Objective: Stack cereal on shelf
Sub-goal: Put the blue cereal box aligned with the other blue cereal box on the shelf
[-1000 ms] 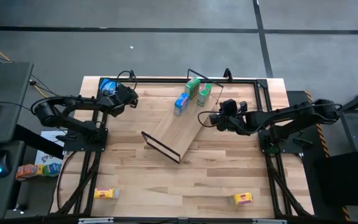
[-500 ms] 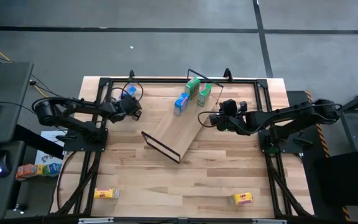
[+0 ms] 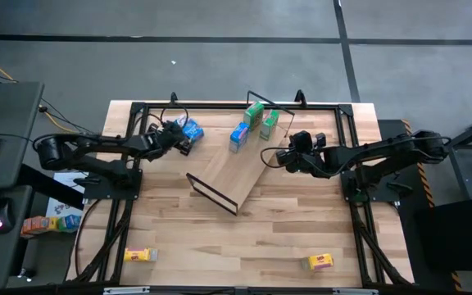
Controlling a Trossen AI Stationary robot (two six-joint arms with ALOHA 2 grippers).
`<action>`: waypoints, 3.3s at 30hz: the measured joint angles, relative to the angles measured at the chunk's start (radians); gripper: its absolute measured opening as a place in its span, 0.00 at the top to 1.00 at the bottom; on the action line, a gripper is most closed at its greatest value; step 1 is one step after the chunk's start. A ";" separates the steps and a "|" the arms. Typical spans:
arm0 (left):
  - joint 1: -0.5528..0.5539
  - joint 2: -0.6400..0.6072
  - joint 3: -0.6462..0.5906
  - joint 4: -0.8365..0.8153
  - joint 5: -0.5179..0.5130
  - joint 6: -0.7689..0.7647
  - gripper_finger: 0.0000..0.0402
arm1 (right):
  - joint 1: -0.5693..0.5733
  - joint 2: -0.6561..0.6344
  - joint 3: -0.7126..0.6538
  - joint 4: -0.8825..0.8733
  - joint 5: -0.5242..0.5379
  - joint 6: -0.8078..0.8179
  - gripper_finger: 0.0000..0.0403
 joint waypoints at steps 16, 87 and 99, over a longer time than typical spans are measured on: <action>0.215 0.088 0.045 0.175 0.165 0.169 1.00 | 0.000 0.000 0.000 0.009 -0.001 0.007 1.00; -0.257 0.052 0.146 -0.578 0.199 -0.196 1.00 | 0.000 0.000 0.000 0.008 -0.019 0.000 1.00; -0.466 0.029 0.147 -0.565 0.177 -0.243 1.00 | 0.000 0.000 0.000 0.008 -0.020 0.000 1.00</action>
